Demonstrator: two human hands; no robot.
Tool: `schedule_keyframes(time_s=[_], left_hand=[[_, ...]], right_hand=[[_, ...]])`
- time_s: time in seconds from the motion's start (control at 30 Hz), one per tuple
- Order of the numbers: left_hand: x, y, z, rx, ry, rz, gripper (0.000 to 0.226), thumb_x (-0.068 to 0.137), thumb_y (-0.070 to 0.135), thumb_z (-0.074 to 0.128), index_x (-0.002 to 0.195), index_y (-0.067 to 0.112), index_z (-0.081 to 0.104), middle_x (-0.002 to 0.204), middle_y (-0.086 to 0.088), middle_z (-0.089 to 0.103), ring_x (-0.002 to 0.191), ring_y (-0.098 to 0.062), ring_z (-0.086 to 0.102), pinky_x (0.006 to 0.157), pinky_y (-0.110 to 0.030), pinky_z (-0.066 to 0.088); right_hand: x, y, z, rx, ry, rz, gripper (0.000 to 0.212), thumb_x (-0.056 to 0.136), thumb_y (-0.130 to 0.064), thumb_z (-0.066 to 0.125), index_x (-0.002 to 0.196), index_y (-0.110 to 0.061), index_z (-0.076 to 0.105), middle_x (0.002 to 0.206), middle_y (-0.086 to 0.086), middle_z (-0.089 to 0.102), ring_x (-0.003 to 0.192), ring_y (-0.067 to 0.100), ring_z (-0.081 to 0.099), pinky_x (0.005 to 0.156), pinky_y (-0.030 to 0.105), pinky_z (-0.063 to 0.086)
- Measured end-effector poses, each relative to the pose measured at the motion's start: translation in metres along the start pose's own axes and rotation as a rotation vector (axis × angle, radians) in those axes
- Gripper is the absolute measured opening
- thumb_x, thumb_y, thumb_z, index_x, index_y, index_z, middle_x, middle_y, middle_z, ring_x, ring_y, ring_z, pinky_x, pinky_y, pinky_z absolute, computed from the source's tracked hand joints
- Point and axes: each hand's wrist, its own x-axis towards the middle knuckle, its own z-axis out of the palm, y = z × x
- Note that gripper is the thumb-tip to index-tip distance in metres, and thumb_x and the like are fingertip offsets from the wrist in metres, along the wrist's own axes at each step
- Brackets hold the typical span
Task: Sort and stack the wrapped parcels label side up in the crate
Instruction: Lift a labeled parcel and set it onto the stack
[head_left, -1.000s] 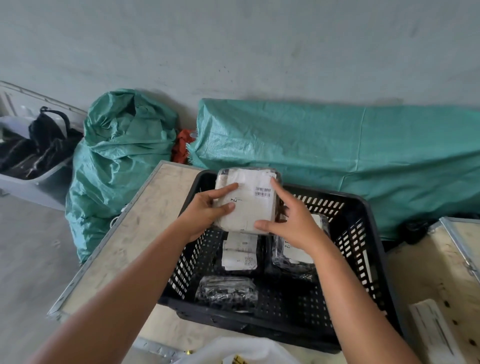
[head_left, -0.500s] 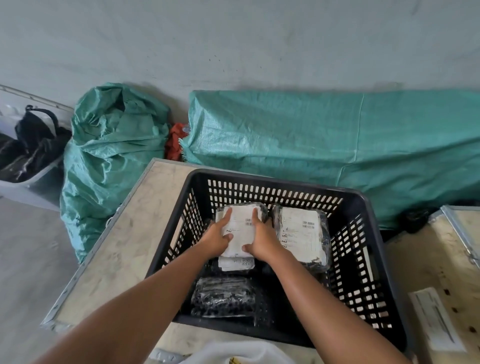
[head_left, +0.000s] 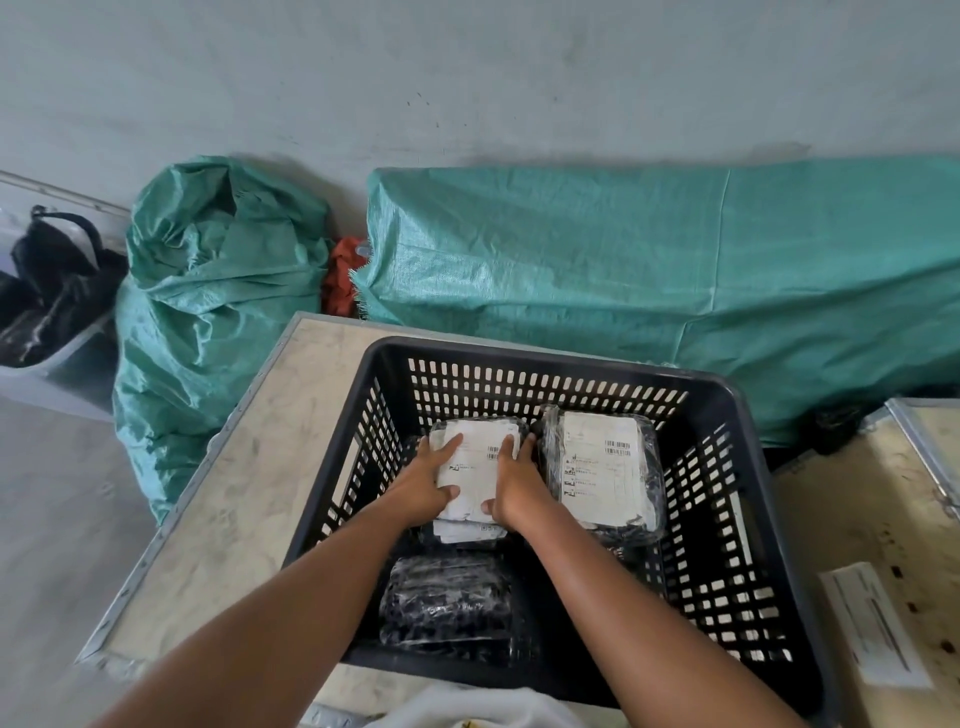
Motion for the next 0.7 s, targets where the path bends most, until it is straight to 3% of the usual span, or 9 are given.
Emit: schedule_keyframes(time_s=[0.17,0.27,0.33,0.43,0.5,0.57,0.6,0.63,0.7], left_hand=[[-0.007,0.002,-0.005,0.073,-0.016,-0.013,0.091,0.096,0.019,0.067,0.155,0.057,0.010,0.169,-0.006,-0.019,0.139,-0.022,0.046,0.050,-0.007,0.041],[-0.005,0.013,-0.002,0.130,-0.027,-0.051,0.092,0.095,0.020,0.068,0.157,0.053,0.009,0.170,-0.009,-0.018,0.101,-0.003,0.056,0.049,-0.010,0.039],[-0.003,0.021,0.000,0.151,-0.020,-0.060,0.091,0.095,0.020,0.068,0.159,0.050,0.011,0.170,-0.010,-0.017,0.121,-0.018,0.059,0.052,-0.010,0.039],[-0.011,0.031,-0.008,0.133,0.022,-0.077,0.087,0.094,0.014,0.069,0.161,0.038,0.019,0.170,-0.010,-0.014,0.146,-0.035,0.039,0.059,-0.013,0.048],[-0.019,0.043,-0.020,0.092,0.035,-0.080,0.077,0.095,0.009,0.067,0.160,0.027,0.030,0.171,-0.012,0.007,0.132,-0.031,0.056,0.065,-0.019,0.056],[-0.033,0.055,-0.033,0.081,0.032,-0.045,0.062,0.097,0.011,0.065,0.154,0.020,0.043,0.160,-0.011,0.039,0.095,-0.016,0.070,0.062,-0.017,0.054],[-0.042,0.059,-0.039,0.100,0.021,-0.024,0.058,0.097,0.013,0.066,0.152,0.017,0.047,0.156,-0.009,0.046,0.096,-0.015,0.069,0.072,-0.017,0.053],[-0.053,0.061,-0.044,0.134,-0.003,-0.005,0.056,0.097,0.015,0.067,0.150,0.016,0.050,0.154,-0.008,0.049,0.110,-0.018,0.066,0.087,-0.020,0.051],[-0.075,0.061,-0.049,0.219,-0.076,0.020,0.056,0.093,0.019,0.072,0.147,0.016,0.055,0.150,-0.007,0.055,0.128,-0.022,0.059,0.106,-0.030,0.045]], right_hand=[[-0.005,-0.011,0.002,-0.057,-0.005,0.026,0.110,0.098,-0.005,0.065,0.156,-0.008,-0.028,0.155,0.015,-0.046,0.157,0.035,-0.001,0.121,0.043,0.031],[-0.004,-0.009,0.001,-0.102,0.016,0.034,0.102,0.100,-0.005,0.063,0.156,0.001,-0.023,0.158,0.019,-0.041,0.156,0.037,-0.002,0.123,0.043,0.026],[-0.004,-0.004,-0.003,-0.106,0.024,0.021,0.099,0.101,-0.007,0.061,0.156,0.002,-0.020,0.160,0.019,-0.037,0.156,0.037,0.003,0.122,0.042,0.029],[-0.018,-0.003,-0.009,-0.078,0.044,-0.045,0.094,0.101,-0.010,0.061,0.159,0.003,-0.012,0.164,0.019,-0.030,0.154,0.038,0.017,0.120,0.041,0.033],[-0.029,0.002,-0.012,-0.025,0.101,-0.147,0.090,0.099,-0.010,0.065,0.161,0.001,0.001,0.169,0.017,-0.017,0.149,0.037,0.031,0.117,0.038,0.037],[-0.040,0.012,-0.015,0.052,0.172,-0.252,0.081,0.095,-0.014,0.070,0.160,-0.004,0.022,0.170,0.013,0.007,0.147,0.034,0.037,0.118,0.038,0.035],[-0.046,0.020,-0.017,0.107,0.182,-0.288,0.076,0.094,-0.017,0.072,0.158,-0.009,0.032,0.168,0.009,0.020,0.147,0.032,0.037,0.119,0.040,0.032],[-0.051,0.028,-0.021,0.172,0.171,-0.316,0.071,0.092,-0.020,0.075,0.155,-0.015,0.041,0.165,0.006,0.031,0.147,0.029,0.039,0.120,0.042,0.031],[-0.060,0.047,-0.027,0.295,0.098,-0.365,0.058,0.087,-0.021,0.081,0.141,-0.026,0.060,0.155,0.001,0.048,0.139,0.023,0.050,0.116,0.043,0.040]])
